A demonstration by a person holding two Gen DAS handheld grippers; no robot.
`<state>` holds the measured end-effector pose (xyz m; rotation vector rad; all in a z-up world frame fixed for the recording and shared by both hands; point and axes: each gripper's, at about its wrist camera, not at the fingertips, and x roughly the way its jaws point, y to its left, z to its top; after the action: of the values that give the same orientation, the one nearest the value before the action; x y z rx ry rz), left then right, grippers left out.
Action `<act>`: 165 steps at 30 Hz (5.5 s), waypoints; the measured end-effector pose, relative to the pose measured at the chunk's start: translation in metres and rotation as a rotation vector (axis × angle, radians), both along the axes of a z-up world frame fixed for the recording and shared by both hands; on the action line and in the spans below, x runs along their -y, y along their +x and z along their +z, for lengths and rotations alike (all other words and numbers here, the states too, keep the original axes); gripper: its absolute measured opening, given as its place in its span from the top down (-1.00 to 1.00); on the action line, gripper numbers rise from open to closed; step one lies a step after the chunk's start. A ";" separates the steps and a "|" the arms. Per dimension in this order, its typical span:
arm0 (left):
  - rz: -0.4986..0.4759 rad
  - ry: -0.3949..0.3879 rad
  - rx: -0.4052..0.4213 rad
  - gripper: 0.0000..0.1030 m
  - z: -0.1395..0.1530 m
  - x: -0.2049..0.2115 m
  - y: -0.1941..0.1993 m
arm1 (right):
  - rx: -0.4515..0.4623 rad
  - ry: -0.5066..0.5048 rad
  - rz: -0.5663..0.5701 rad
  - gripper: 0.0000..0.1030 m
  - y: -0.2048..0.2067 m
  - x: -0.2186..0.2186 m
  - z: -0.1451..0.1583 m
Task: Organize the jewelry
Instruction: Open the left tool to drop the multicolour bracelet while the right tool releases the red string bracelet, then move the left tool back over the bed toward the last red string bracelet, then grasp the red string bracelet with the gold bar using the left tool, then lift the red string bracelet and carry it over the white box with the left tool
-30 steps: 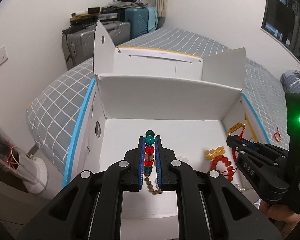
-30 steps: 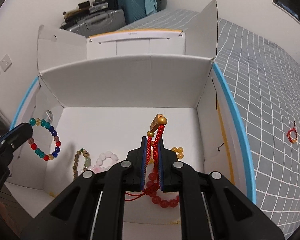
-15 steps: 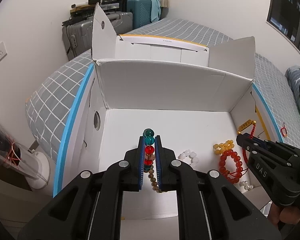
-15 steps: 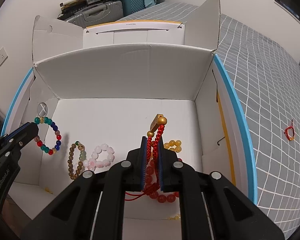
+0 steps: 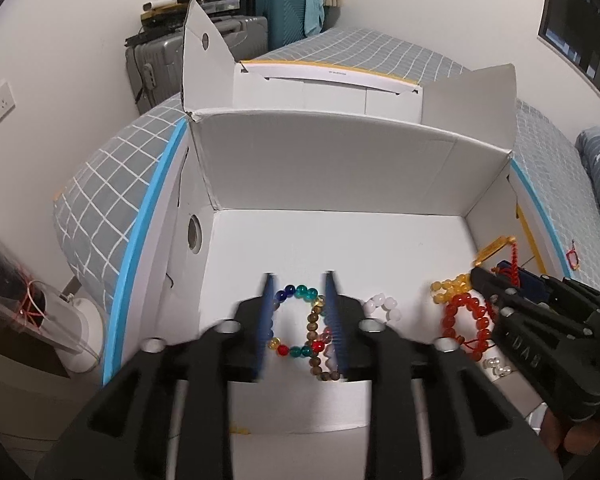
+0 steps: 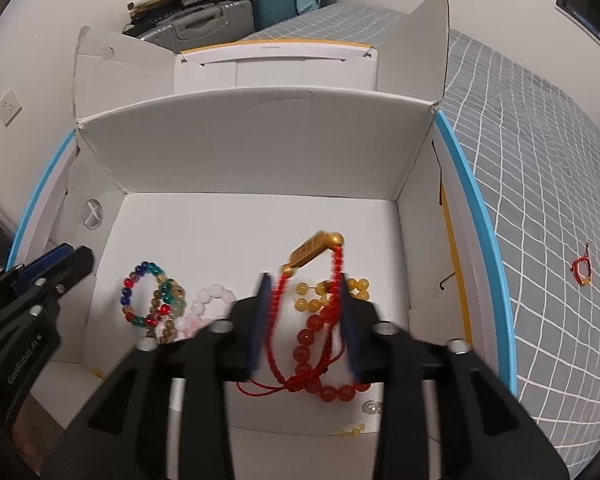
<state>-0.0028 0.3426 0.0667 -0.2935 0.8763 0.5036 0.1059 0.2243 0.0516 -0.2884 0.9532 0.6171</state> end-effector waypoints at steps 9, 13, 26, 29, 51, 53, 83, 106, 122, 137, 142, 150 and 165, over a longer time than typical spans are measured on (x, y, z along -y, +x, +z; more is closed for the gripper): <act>0.010 0.053 0.070 -0.60 0.022 0.013 -0.013 | 0.104 0.070 -0.023 -0.75 -0.014 0.024 0.030; -0.003 0.053 0.096 -0.77 0.028 0.020 -0.017 | 0.121 0.102 -0.060 -0.85 -0.009 0.045 0.040; -0.123 0.050 0.128 -0.89 0.038 0.082 0.003 | 0.211 0.150 -0.246 -0.85 -0.005 0.162 0.072; -0.169 0.049 0.136 -0.89 0.040 0.107 0.012 | 0.222 0.138 -0.311 -0.85 -0.004 0.197 0.074; -0.510 0.035 0.085 -0.89 0.019 0.334 0.130 | 0.203 0.102 -0.593 -0.85 0.023 0.421 0.046; -0.532 0.029 0.063 -0.89 0.011 0.344 0.142 | 0.189 0.115 -0.604 -0.85 0.034 0.431 0.043; -0.607 0.039 -0.048 -0.89 -0.093 0.409 0.330 | 0.048 0.102 -0.748 -0.85 0.172 0.499 -0.066; -0.571 0.046 -0.055 0.00 -0.129 0.422 0.366 | 0.036 0.154 -0.774 -0.85 0.186 0.524 -0.099; -0.639 0.016 -0.051 0.85 -0.106 0.424 0.340 | 0.053 0.157 -0.771 -0.85 0.175 0.514 -0.082; -0.638 0.018 -0.005 0.85 -0.062 0.396 0.268 | 0.109 0.156 -0.725 -0.85 0.138 0.481 -0.033; -0.624 0.038 0.022 0.85 -0.043 0.381 0.245 | 0.124 0.156 -0.711 -0.85 0.124 0.467 -0.019; -0.611 0.056 0.058 0.85 -0.021 0.360 0.219 | 0.142 0.135 -0.698 -0.85 0.116 0.446 -0.005; -0.569 0.068 0.077 0.84 0.005 0.333 0.191 | 0.169 0.106 -0.655 -0.85 0.102 0.408 0.020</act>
<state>0.1883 0.0096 0.0712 0.0061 0.8211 -0.0076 0.2079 -0.1841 0.0714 0.0733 0.7866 0.0384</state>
